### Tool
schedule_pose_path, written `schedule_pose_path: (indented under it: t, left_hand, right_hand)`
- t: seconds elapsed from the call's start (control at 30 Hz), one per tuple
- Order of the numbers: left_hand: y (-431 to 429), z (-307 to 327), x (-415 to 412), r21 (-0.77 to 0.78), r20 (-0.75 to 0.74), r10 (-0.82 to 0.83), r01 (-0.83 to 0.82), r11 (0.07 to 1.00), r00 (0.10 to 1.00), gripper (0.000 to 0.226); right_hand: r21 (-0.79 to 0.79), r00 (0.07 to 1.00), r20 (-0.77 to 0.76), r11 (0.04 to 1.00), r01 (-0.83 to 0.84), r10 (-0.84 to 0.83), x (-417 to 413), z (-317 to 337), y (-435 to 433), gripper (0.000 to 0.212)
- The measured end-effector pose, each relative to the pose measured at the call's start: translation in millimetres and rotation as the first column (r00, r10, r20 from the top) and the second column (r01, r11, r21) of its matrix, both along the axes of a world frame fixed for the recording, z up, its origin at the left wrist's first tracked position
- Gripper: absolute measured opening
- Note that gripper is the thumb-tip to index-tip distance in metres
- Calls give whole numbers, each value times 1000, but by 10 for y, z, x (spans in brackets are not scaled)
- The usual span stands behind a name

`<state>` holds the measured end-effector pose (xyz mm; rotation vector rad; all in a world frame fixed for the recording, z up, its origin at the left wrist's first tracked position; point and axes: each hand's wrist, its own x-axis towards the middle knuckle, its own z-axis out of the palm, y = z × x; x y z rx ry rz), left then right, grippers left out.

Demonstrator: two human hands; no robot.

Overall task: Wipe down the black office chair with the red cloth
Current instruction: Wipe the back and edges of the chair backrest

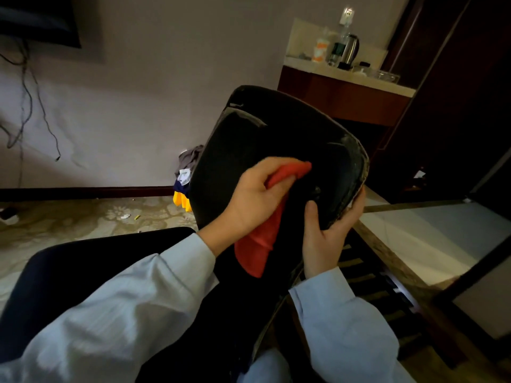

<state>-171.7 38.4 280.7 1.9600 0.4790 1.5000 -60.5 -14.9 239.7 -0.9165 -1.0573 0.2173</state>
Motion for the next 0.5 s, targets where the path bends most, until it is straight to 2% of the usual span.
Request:
schedule_pose_path:
  t: [0.07, 0.17, 0.27, 0.37, 0.5]
  left_hand:
    - [129, 25, 30, -82, 41, 170, -166, 983, 985, 27]
    - [278, 123, 125, -16, -81, 327, -329, 944, 941, 27]
    - [282, 196, 265, -30, -209, 350, -364, 931, 913, 26]
    - [185, 172, 301, -102, -210, 327, -353, 930, 921, 26]
    - [-32, 108, 209, -58, -186, 230, -245, 968, 955, 28]
  right_hand:
    - [0, 1000, 10, 1000, 15, -15, 1, -10, 5, 66]
    - [-22, 1000, -3, 1000, 14, -14, 5, -6, 1, 67]
    - [-26, 1000, -7, 1000, 15, -15, 1, -4, -10, 68]
    - [-25, 1000, -12, 1000, 17, -17, 4, 3, -4, 68]
    - [3, 1000, -13, 1000, 0, 0, -4, 27, -16, 78]
